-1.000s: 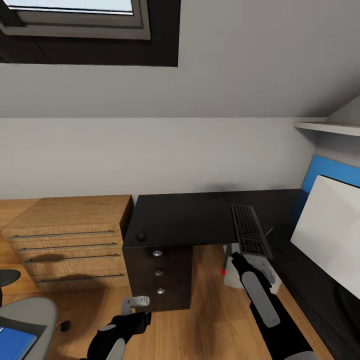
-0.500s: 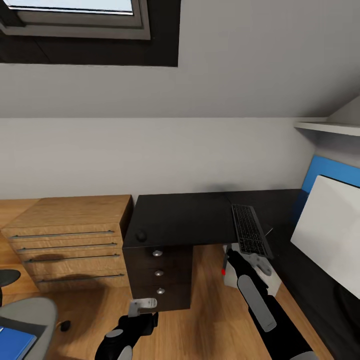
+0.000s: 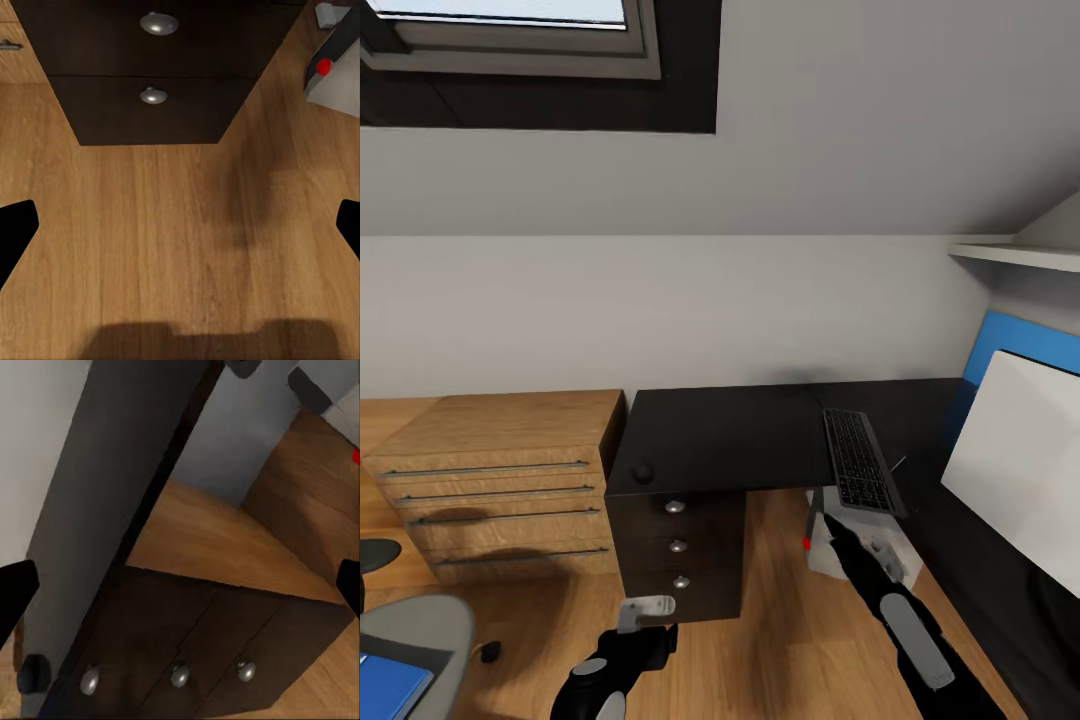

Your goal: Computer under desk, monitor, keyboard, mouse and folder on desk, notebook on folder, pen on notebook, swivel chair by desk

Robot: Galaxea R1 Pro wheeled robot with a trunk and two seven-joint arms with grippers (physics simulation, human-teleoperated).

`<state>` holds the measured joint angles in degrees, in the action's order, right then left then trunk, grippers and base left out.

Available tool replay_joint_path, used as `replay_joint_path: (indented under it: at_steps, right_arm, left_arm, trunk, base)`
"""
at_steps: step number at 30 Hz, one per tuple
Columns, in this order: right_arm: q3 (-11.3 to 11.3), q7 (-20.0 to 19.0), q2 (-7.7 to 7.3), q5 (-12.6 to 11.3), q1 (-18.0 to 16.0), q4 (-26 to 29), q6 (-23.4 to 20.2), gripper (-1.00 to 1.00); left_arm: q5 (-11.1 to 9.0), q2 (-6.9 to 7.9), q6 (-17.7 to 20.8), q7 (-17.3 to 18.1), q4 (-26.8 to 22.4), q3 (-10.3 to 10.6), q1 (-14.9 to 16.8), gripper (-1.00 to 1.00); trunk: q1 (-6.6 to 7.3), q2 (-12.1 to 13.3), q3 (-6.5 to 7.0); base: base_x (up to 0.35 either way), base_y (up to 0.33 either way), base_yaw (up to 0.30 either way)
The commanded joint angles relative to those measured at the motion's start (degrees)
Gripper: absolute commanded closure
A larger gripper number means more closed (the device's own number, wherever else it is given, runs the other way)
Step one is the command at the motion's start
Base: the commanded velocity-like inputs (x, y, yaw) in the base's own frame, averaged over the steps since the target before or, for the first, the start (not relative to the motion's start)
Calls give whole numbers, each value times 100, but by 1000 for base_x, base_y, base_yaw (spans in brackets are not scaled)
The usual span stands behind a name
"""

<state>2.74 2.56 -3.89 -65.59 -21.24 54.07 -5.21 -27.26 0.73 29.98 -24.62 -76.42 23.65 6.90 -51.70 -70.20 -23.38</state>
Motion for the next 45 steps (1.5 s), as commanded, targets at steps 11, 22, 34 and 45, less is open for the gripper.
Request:
replay_joint_path:
  at_steps: [11, 22, 34, 45]
  right_arm:
    - [-713, -867, 291, -504, -30, -958, 1242, -100]
    - [-729, -645, 621, -645, -47, -1080, 2508, -100]
    - [-749, -1056, 571, -2486, -47, -992, 1418, -100]
    - [-725, -1511, 440, -2500, -47, -954, 1282, -100]
  left_arm:
    - [-60, 30, 16, -51, -250, 9, -37, -100]
    - [-69, 32, 36, -46, -318, 11, -109, -100]
    - [-285, 32, 85, -10, -467, 8, -118, -100]
    - [-1029, 135, 315, -16, -922, 8, -118, -100]
  trunk:
    - [0, -4, -6]
    - [0, -4, -6]
    - [0, -4, -6]
    - [-88, -165, -78]
  base:
    - [0, 0, 0]
    - [0, 0, 0]
    - [0, 0, 0]
    - [0, 0, 0]
